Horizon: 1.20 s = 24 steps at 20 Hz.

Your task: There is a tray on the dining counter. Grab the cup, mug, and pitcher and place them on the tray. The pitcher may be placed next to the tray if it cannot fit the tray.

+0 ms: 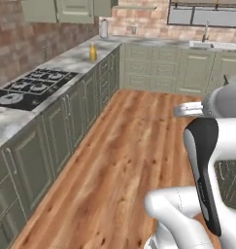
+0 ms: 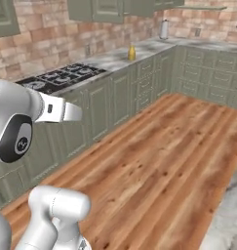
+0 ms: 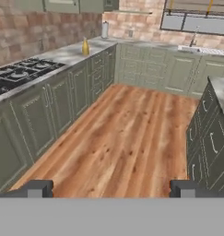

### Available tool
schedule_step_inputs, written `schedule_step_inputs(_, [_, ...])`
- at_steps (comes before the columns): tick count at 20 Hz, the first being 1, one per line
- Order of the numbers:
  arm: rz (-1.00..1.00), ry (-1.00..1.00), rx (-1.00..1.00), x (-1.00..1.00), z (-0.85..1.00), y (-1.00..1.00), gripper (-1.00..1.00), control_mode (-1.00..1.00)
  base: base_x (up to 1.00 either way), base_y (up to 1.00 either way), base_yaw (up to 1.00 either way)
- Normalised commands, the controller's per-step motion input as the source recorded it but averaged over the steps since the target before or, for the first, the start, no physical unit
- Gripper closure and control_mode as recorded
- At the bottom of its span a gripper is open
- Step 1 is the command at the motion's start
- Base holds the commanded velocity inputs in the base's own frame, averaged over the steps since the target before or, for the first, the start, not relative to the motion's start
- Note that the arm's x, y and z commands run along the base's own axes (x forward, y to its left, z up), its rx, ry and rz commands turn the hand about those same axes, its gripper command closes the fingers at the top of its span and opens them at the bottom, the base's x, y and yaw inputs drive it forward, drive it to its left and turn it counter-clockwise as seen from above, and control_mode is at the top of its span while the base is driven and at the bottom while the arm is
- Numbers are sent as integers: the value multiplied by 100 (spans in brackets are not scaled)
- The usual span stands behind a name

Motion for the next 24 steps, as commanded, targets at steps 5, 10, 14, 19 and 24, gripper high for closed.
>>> schedule_step_inputs(5, [0, 0, 0, 0, 0, 0, -100, 100, 83, 0, -52])
schedule_step_inputs(10, [0, 0, 0, 0, 0, 0, -100, 100, 93, 14, -39])
schedule_step_inputs(14, [0, 0, 0, 0, 0, 0, -100, 100, 58, 49, -31])
schedule_step_inputs(19, [0, 0, 0, 0, 0, 0, -100, 100, 57, 54, -27])
schedule_step_inputs(24, [0, 0, 0, 0, 0, 0, -100, 100, 50, -35, 9])
